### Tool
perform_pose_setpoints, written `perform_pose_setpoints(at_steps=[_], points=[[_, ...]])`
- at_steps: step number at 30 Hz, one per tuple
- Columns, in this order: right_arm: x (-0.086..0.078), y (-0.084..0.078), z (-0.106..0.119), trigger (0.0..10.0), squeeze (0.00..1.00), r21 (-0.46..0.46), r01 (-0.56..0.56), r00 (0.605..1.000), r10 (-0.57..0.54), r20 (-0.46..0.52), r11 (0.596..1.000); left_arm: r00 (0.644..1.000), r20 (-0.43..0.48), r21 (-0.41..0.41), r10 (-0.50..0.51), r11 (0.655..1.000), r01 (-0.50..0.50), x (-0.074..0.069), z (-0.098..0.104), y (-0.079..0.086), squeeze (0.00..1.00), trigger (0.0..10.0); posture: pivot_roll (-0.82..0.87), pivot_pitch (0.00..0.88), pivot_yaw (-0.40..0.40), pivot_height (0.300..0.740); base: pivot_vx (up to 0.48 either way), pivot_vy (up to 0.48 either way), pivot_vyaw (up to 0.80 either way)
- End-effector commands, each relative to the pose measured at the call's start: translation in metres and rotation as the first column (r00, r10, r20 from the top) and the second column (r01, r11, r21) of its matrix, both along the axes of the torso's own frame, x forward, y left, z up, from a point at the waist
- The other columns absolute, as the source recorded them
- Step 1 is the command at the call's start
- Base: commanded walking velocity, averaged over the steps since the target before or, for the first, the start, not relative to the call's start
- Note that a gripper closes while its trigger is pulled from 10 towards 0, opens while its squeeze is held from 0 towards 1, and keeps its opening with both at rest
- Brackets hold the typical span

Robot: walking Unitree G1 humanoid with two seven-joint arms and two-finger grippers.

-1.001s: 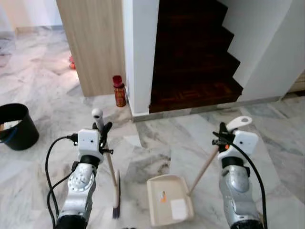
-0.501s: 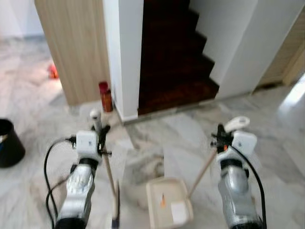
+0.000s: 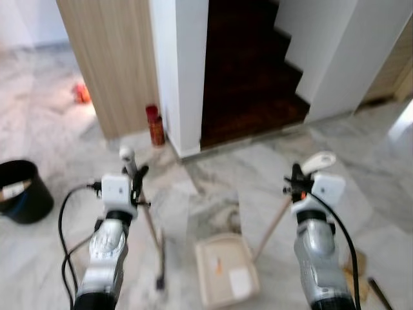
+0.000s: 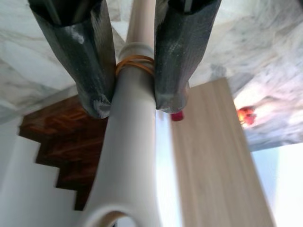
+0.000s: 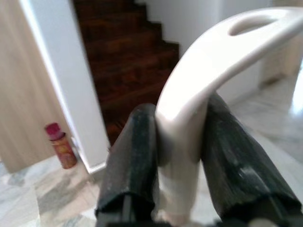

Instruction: Sweep floor

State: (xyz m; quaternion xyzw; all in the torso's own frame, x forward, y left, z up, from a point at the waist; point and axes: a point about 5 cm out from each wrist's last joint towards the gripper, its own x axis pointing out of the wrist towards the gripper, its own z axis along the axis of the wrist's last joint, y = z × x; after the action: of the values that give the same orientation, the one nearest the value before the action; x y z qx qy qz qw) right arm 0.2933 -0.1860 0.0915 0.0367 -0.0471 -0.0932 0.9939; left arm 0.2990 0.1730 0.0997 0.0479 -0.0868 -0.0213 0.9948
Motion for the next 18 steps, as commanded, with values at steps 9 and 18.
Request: perform_pose_setpoints(at_steps=[9, 18], points=[[0.0036, 0.0006, 0.0157, 10.0, 0.00, -0.016, 0.005, 0.998, -0.004, 0.066, 1.000, 0.999, 0.039, 0.006, -0.002, 1.000, 0.002, 0.0027, 0.0109, 0.0010, 0.00, 10.0, 0.01, 0.000, -0.037, 0.740, 0.000, 0.342, 0.00], [0.0024, 0.0024, 0.0164, 10.0, 0.00, -0.025, -0.004, 0.997, 0.006, 0.071, 1.000, 0.999, 0.035, 0.009, -0.001, 1.000, 0.001, 0.0019, 0.0106, 0.0007, 0.00, 10.0, 0.01, 0.000, -0.034, 0.740, 0.000, 0.342, 0.00]])
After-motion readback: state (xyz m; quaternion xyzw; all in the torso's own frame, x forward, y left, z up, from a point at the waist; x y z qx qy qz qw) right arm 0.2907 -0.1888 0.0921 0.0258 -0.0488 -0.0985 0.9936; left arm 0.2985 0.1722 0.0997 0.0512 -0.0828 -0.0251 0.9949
